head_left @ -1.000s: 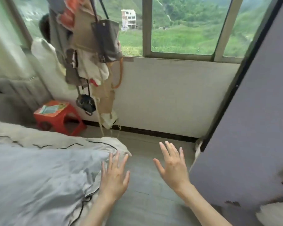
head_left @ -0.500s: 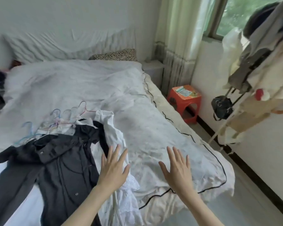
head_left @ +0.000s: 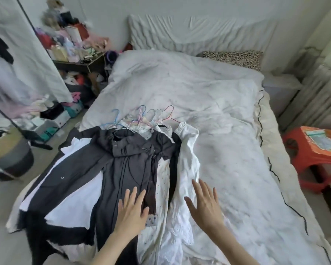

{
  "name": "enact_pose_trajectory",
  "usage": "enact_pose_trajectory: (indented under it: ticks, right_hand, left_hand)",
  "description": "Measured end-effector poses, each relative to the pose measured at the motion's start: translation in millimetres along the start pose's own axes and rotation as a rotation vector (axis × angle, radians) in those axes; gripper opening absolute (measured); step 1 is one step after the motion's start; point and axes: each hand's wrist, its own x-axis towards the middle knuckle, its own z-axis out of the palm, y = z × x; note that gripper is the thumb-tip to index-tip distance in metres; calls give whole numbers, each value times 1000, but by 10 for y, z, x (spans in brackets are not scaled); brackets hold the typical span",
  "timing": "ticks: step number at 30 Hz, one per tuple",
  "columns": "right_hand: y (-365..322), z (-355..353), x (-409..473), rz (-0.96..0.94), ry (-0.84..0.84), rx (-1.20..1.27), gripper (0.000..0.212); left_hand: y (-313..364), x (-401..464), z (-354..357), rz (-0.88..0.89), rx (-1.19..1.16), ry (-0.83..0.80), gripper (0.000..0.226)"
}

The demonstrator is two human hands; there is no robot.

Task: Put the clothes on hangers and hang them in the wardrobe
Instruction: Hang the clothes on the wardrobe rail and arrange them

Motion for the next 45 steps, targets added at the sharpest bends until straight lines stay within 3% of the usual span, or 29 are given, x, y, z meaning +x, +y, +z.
enact_pose_trajectory:
  ticks: [3, 7, 12, 16, 20, 27, 30, 32, 38, 40, 45]
  right_hand:
    - [-62, 111, 230, -113, -38, 22, 112]
    - [-274, 186, 575, -172, -122, -11, 119]
    - [-638, 357, 1085, -205, -181, 14, 79]
    - [-882, 685, 1532, -203, -241, 9, 78]
    - [-1205, 990, 2231, -133, -240, 40, 54]
    - [-1739, 1573, 3765, -102, -268, -46, 53]
    - [-1855, 1766, 4150, -33, -332, -47, 50]
    - [-1907, 1848, 4277, 46, -333, -9, 47]
    - [-1996, 1879, 4438, 203, -310, 230, 43]
    - [-2030, 1831, 4383, 189, -296, 264, 39]
    - [-2167, 1546, 4096, 82, -162, 191, 30]
  left_hand:
    - [-167, 57, 9, -88, -21, 29, 56]
    - [-389, 225, -18, -175, -56, 57, 55]
    - [-682, 585, 58, -199, -70, -15, 56]
    - [-1146, 1152, 52, -166, -44, -144, 59]
    - [-1694, 1935, -18, -137, -77, -125, 59]
    - [-2608, 2892, 222, -167, -96, -80, 61]
    - [-2920, 3010, 417, -167, -92, -177, 61]
    - [-3044, 3047, 519, -158, -82, -255, 65]
    - [-3098, 3186, 575, -159, -111, -251, 98]
    - [-3123, 3162, 538, -143, -123, -256, 96]
    - [-2994, 2915, 223, -122, -248, -67, 74]
